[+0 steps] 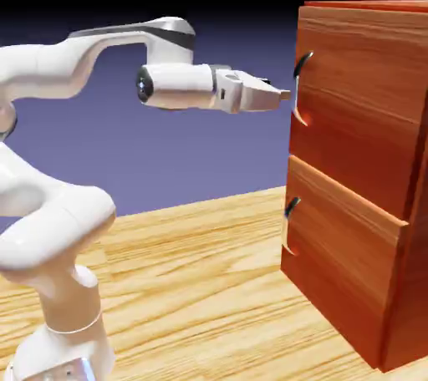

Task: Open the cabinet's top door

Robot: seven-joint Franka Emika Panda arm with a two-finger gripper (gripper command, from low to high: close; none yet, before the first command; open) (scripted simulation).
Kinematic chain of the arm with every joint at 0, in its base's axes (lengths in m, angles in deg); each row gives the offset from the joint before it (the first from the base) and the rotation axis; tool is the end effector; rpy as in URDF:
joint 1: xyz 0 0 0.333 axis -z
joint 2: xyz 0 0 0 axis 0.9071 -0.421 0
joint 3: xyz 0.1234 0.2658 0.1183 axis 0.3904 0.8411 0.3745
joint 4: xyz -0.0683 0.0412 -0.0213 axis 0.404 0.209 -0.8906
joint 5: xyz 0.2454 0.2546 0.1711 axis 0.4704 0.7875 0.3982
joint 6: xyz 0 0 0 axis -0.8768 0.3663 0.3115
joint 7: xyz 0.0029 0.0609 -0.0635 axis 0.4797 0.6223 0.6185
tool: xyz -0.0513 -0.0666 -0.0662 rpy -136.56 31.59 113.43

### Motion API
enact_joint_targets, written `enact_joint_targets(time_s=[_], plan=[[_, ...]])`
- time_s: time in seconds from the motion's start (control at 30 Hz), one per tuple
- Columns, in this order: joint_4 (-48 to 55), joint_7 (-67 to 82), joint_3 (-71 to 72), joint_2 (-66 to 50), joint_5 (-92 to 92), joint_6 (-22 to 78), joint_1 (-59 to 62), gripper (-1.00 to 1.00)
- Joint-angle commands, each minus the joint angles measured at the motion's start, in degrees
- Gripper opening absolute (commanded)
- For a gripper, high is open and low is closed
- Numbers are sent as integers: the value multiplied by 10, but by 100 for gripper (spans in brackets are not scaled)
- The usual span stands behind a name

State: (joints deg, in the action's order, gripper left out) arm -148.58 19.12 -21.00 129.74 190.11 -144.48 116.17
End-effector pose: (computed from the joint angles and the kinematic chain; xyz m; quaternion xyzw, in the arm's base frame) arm 0.3737 0.0538 0.5567 -0.6622 0.3012 -0.6366 0.2558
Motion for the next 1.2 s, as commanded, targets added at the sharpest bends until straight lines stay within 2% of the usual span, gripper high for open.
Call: enact_joint_targets(time_s=[0.0, 0.17, 0.33, 0.37, 0.8, 1.17], plan=[[3, 16, 10, 5, 25, 3, 10, 0], [15, 70, 43, 24, 109, 11, 42, 0], [88, 80, 98, -6, 137, 31, 142, 0], [88, 80, 98, -6, 137, 31, 142, -100], [-131, 91, -141, 30, -36, 271, -53, -100], [-212, 100, -370, 46, -259, 491, -81, -100]])
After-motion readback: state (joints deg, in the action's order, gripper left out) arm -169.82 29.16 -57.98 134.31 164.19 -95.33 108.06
